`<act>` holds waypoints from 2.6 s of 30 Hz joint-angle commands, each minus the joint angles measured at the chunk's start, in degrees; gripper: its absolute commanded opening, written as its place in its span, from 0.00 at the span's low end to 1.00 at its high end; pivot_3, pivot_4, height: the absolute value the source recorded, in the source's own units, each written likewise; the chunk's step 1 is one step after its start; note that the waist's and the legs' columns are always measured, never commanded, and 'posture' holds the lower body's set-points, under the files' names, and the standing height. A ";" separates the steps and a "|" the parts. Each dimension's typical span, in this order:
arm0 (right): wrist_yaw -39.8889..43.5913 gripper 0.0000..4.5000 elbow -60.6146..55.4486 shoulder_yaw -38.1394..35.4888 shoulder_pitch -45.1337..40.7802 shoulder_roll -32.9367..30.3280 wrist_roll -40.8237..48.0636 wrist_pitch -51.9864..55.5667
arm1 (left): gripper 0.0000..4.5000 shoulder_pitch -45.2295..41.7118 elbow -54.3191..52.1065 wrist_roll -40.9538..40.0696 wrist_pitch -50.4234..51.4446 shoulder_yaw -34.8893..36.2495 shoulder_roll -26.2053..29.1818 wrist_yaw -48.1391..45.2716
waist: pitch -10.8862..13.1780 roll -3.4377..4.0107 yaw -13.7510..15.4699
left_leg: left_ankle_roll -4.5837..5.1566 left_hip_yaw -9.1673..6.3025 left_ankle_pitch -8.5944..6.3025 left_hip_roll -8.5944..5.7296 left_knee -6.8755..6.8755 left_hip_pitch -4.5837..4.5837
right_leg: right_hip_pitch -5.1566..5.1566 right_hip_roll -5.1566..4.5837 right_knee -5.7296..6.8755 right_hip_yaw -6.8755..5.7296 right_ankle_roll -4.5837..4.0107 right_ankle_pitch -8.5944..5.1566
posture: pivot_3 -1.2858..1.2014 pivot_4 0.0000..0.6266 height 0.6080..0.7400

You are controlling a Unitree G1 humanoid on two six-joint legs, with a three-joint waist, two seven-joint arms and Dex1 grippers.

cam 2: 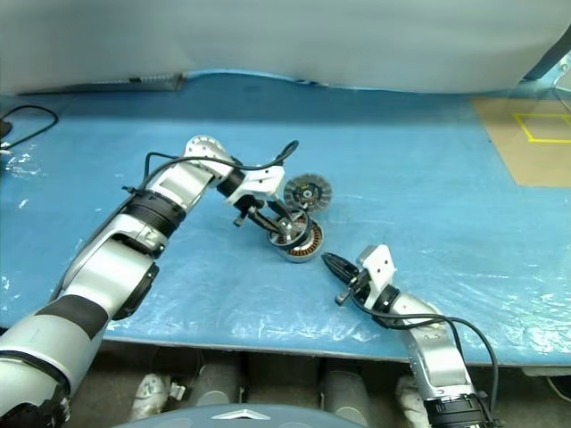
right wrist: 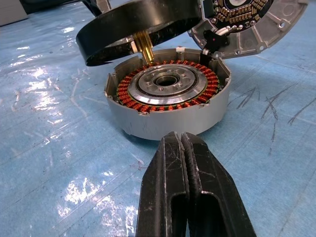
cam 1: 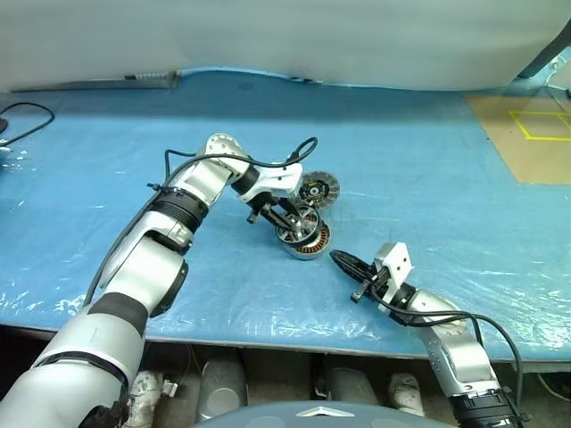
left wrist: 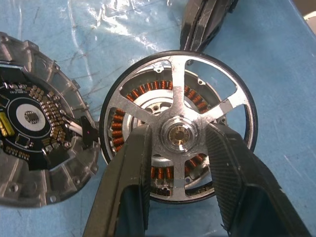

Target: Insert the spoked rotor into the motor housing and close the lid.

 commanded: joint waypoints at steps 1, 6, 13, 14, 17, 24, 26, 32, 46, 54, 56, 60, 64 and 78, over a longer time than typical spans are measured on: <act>-0.16 0.00 -1.43 0.27 -0.05 0.24 0.15 -1.41 | 0.29 -1.50 -0.22 0.35 -1.09 0.66 -0.54 0.30 | 0.00 0.00 0.00 | 0.00 0.00 0.00 0.00 0.00 0.00 | 0.00 0.00 0.00 0.00 0.00 0.00 | 0.52 0.24 1.00; -0.51 0.00 -0.81 0.69 -0.47 0.40 -0.42 -1.35 | 0.29 -1.38 -0.13 0.76 -1.69 0.49 -0.84 -0.39 | 0.00 0.00 -0.01 | 0.00 0.00 0.00 0.00 -0.01 0.00 | 0.00 0.00 0.00 0.00 0.00 0.00 | 0.52 0.24 1.00; -0.91 0.00 -0.86 0.90 -0.53 0.67 -0.82 -1.03 | 0.29 -0.84 1.16 2.64 -2.97 -0.25 -0.44 -0.18 | 0.00 0.00 -0.08 | 0.01 0.00 0.00 0.00 -0.01 0.01 | 0.00 0.00 -0.01 -0.01 0.00 0.00 | 0.52 0.24 1.00; -0.96 0.00 -0.88 0.94 -0.54 0.67 -0.86 -0.99 | 0.29 -0.82 1.56 2.92 -3.30 -0.26 -0.36 -0.11 | 0.00 0.00 -0.08 | 0.01 0.00 0.00 0.01 -0.02 0.01 | 0.00 0.00 -0.01 -0.01 0.00 0.00 | 0.52 0.24 1.00; -1.12 0.00 -0.88 1.06 -0.58 0.68 -0.93 -0.98 | 0.29 -1.08 3.16 3.72 -4.05 0.06 -0.73 1.79 | 0.00 0.00 -0.07 | 0.01 0.00 -0.01 0.01 -0.02 0.01 | 0.00 0.00 -0.01 -0.01 0.00 0.00 | 0.52 0.24 1.00; -1.54 0.00 -0.87 1.36 -0.80 0.56 -1.30 -0.62 | 0.29 -2.39 6.25 4.94 -4.53 0.49 -1.69 4.25 | 0.00 0.00 -0.05 | 0.00 0.00 -0.01 0.00 -0.02 0.01 | 0.00 -0.01 -0.01 -0.01 0.00 0.00 | 0.52 0.24 1.00; -1.64 0.00 -0.86 1.39 -0.85 0.52 -1.42 -0.56 | 0.29 -2.60 6.70 5.07 -4.76 0.57 -1.78 4.15 | 0.01 -0.01 -0.05 | 0.00 0.00 -0.01 0.01 -0.03 0.01 | 0.00 -0.01 -0.02 -0.01 0.00 0.00 | 0.52 0.24 1.00; -1.70 0.00 -0.49 1.36 -1.23 0.56 -1.89 -0.37 | 0.37 -3.19 7.84 4.86 -4.92 1.01 -2.56 3.57 | 0.01 -0.01 -0.04 | 0.00 0.00 -0.01 0.01 -0.04 0.01 | 0.00 -0.01 -0.03 -0.02 0.00 0.00 | 0.52 0.24 1.00; -2.48 0.00 -0.41 -0.22 -2.48 -0.16 -1.91 0.55 | 0.68 3.91 -15.40 -6.89 8.75 6.73 2.29 -3.94 | 0.05 -0.04 -0.33 | 0.00 0.01 -0.01 0.02 -0.13 0.03 | 0.00 -0.02 -0.06 -0.03 -0.04 -0.02 | 0.52 0.24 1.00; -6.34 0.00 4.32 -3.21 -11.94 -2.89 -3.37 7.58 | 0.06 27.78 -43.35 -16.12 28.93 13.95 5.51 9.88 | 0.07 0.02 -1.29 | 0.01 0.03 -0.01 0.04 -0.13 0.02 | -0.02 -0.04 -0.06 -0.09 -0.13 -0.07 | 0.52 0.24 1.00; -6.47 0.00 6.53 -3.14 -15.71 -3.97 -4.07 8.68 | 0.00 34.62 -48.47 -18.16 29.81 16.43 4.91 14.32 | 0.09 0.03 -1.47 | 0.00 0.02 -0.01 0.06 -0.14 -0.01 | -0.03 -0.04 -0.06 -0.15 -0.13 -0.08 | 0.52 0.24 1.00; -6.86 0.00 14.69 -2.50 -25.46 -6.20 -5.79 14.38 | 0.00 46.82 -55.49 -20.88 29.46 21.19 3.65 23.19 | 0.19 0.18 -1.89 | 0.00 0.02 -0.02 0.14 -0.14 -0.01 | -0.04 0.01 -0.04 -0.22 -0.19 -0.12 | 0.52 0.24 1.00; -7.08 0.00 24.31 -0.29 -34.58 -7.41 -9.58 15.87 | 0.00 56.34 -58.23 -21.14 23.35 23.35 2.11 29.13 | 0.22 0.23 -2.29 | 0.00 0.03 -0.02 0.13 -0.14 0.00 | -0.05 0.02 -0.05 -0.21 -0.19 -0.12 | 0.52 0.24 1.00; 15.44 0.00 49.28 1.13 -58.63 -2.86 -6.09 9.62 | 0.00 63.36 -42.41 -15.35 -4.78 20.83 -0.93 35.85 | 0.23 0.25 -2.93 | 0.46 0.05 -0.03 0.22 -0.01 -0.08 | -0.12 0.02 0.08 -0.24 -0.24 -0.13 | 0.52 0.24 1.00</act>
